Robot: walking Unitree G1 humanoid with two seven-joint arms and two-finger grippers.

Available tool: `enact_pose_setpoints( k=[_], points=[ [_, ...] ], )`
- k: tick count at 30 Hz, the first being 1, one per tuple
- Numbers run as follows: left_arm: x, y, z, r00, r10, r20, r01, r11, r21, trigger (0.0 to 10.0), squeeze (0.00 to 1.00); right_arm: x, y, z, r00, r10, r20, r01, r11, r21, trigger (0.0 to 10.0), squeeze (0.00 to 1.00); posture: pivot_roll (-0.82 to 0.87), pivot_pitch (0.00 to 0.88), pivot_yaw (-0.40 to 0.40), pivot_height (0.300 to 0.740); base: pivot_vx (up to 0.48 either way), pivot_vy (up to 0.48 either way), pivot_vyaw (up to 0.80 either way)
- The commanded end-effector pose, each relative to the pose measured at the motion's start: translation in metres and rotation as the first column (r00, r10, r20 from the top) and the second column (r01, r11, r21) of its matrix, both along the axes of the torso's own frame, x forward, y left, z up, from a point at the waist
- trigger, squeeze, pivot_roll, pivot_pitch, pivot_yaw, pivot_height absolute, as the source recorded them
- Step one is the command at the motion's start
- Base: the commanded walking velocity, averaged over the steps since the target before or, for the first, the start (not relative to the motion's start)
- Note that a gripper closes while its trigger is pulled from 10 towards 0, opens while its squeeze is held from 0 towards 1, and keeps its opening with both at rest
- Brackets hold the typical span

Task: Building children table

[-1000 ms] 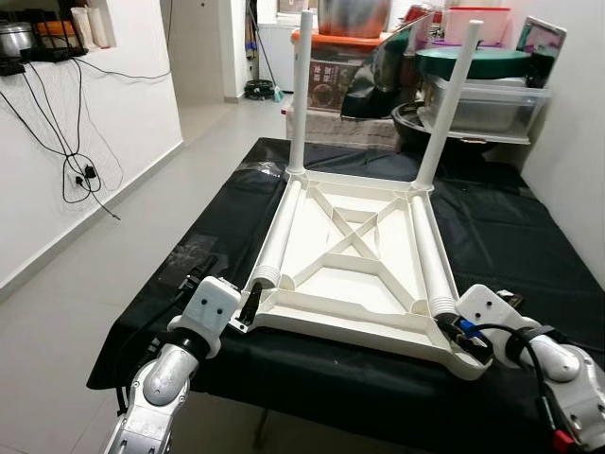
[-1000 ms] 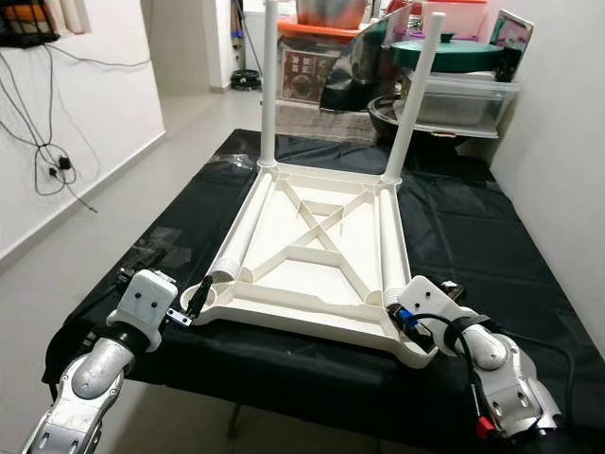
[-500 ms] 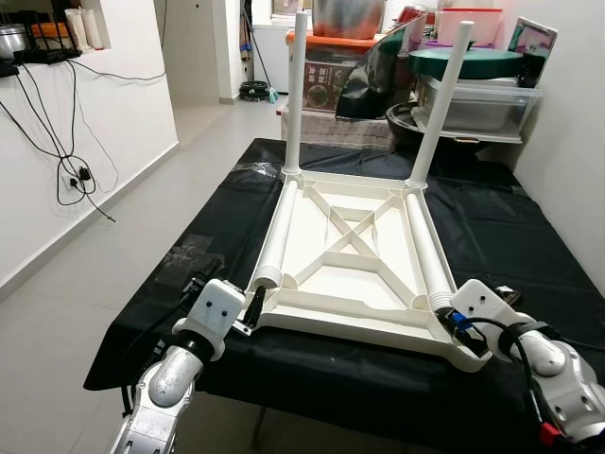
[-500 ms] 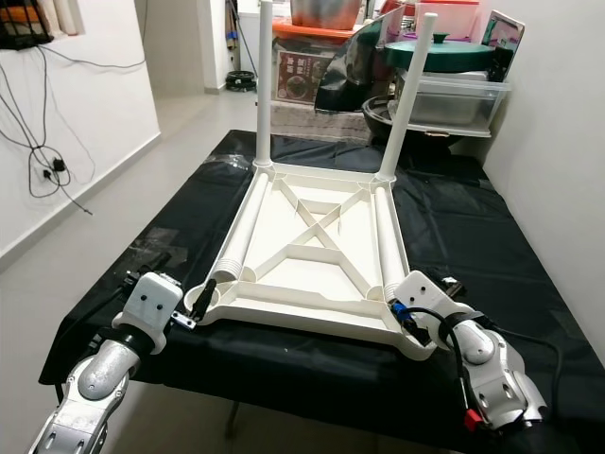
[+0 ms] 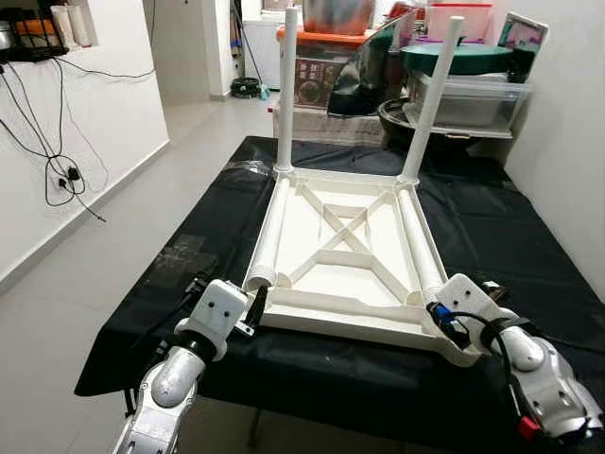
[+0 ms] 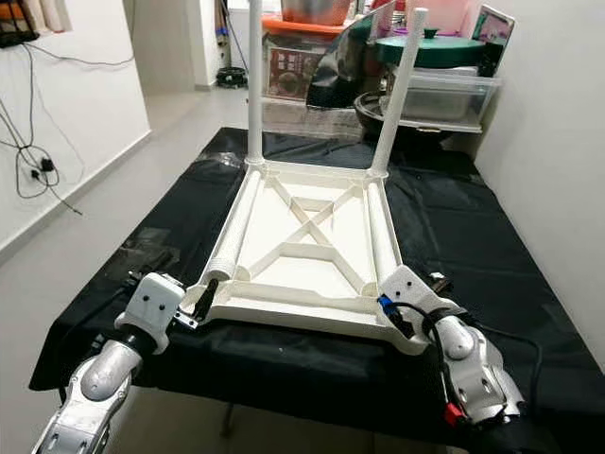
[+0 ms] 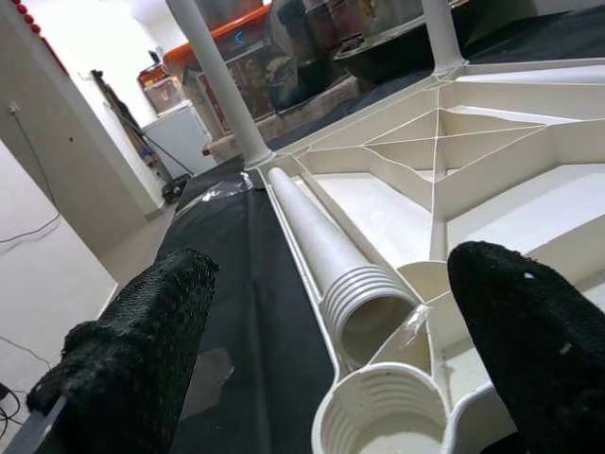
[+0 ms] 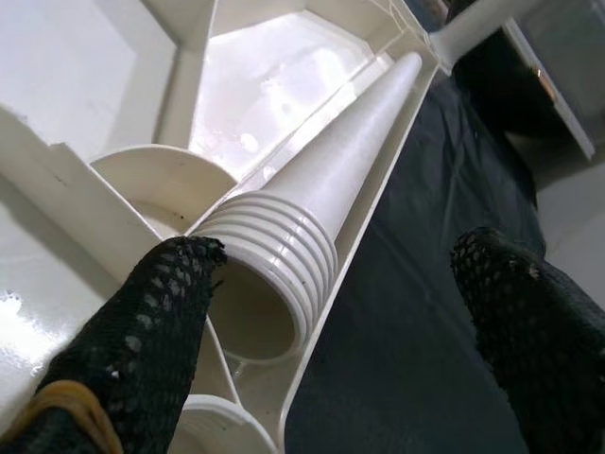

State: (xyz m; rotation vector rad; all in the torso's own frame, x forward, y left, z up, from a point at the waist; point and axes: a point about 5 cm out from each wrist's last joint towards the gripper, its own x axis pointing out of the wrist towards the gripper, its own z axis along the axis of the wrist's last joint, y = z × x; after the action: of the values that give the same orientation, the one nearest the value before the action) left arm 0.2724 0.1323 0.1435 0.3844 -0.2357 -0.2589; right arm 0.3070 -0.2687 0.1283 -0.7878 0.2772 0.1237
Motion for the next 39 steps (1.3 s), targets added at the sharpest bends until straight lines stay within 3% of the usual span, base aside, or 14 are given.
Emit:
enact_pose_setpoints(
  k=[1, 6, 15, 24, 33, 35, 38, 39],
  points=[
    [0.0, 0.0, -0.004, 1.0, 0.001, -0.009, -0.001, 1.0, 0.01, 10.0, 0.0, 0.0, -0.006, -0.001, 0.999, -0.046, -0.008, 0.046, 0.999, 0.026, 10.0, 0.0, 0.04, 0.0, -0.054, 0.74, 0.0, 0.0, 0.0],
    [0.0, 0.0, -0.005, 1.0, 0.0, -0.012, 0.0, 1.0, 0.013, 10.0, 0.0, 0.001, -0.015, 0.0, 0.996, -0.093, 0.0, 0.093, 0.995, 0.028, 10.0, 0.0, 0.04, 0.0, -0.049, 0.74, 0.0, 0.0, 0.0],
    [0.001, -0.002, -0.007, 1.0, -0.011, -0.018, 0.011, 1.0, 0.018, 10.0, 0.0, 0.005, -0.025, 0.016, 0.981, -0.163, 0.109, 0.165, 0.986, -0.009, 10.0, 0.0, 0.03, 0.0, -0.036, 0.74, 0.0, 0.0, 0.0],
    [0.0, -0.003, -0.009, 1.0, -0.017, -0.025, 0.018, 1.0, 0.02, 10.0, 0.0, 0.001, -0.026, 0.012, 0.981, -0.168, 0.093, 0.171, 0.985, -0.022, 10.0, 0.0, 0.03, 0.0, -0.037, 0.74, 0.0, 0.0, 0.0],
    [0.001, -0.001, -0.007, 1.0, -0.006, -0.022, 0.006, 1.0, 0.025, 10.0, 0.0, 0.008, -0.01, 0.005, 0.985, -0.146, 0.09, 0.147, 0.989, -0.005, 10.0, 0.0, 0.04, 0.0, -0.042, 0.74, 0.0, 0.0, 0.0],
    [0.001, 0.0, -0.007, 1.0, -0.004, -0.021, 0.005, 1.0, 0.026, 10.0, 0.0, 0.011, -0.002, 0.003, 0.984, -0.148, 0.103, 0.147, 0.989, 0.014, 10.0, 0.0, 0.05, 0.0, -0.043, 0.74, 0.0, 0.0, 0.0],
    [0.003, -0.001, -0.007, 1.0, -0.002, -0.017, 0.003, 1.0, 0.029, 10.0, 0.0, 0.02, 0.029, -0.012, 0.977, -0.166, 0.136, 0.154, 0.984, 0.09, 10.0, 0.0, 0.06, 0.0, -0.046, 0.74, 0.0, 0.0, 0.0],
    [0.003, -0.001, -0.007, 1.0, -0.002, -0.017, 0.003, 1.0, 0.029, 10.0, 0.0, 0.02, 0.029, -0.012, 0.977, -0.166, 0.136, 0.154, 0.984, 0.09, 10.0, 0.0, 0.06, 0.0, -0.046, 0.74, 0.0, 0.0, 0.0]
  ],
)
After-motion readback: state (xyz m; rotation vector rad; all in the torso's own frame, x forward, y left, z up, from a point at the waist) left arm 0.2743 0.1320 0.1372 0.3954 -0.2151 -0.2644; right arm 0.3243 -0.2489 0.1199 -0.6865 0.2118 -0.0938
